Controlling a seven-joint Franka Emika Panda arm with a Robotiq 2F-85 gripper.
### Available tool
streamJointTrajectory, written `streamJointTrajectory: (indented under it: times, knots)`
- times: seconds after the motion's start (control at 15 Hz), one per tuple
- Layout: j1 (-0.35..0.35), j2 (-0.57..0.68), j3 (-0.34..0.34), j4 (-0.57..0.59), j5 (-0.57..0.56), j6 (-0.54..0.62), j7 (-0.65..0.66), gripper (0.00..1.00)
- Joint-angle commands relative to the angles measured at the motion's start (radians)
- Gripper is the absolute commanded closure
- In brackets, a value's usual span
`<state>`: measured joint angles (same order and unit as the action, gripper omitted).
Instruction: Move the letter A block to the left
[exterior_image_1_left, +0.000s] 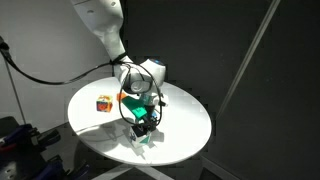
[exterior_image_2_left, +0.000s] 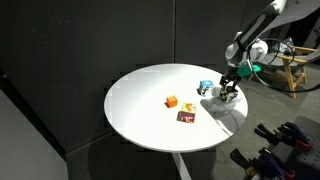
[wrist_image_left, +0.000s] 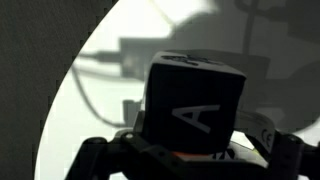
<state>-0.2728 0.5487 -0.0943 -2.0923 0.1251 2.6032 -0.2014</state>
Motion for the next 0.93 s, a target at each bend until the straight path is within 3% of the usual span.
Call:
streamJointTrajectory:
  times: [0.0, 0.4, 0.47, 0.53, 0.87]
  knots:
    - [-0.027, 0.014, 0.019, 0.014, 0.007, 0.010, -0.024, 0.00]
    - [-0.025, 0.022, 0.015, 0.018, 0.001, 0.008, -0.021, 0.00]
    - [-0.026, 0.022, 0.016, 0.018, 0.001, 0.008, -0.022, 0.23]
    - [-0.026, 0.022, 0.017, 0.018, 0.000, 0.011, -0.026, 0.27]
    - [-0.017, 0.012, 0.008, 0.019, -0.023, -0.004, -0.031, 0.65]
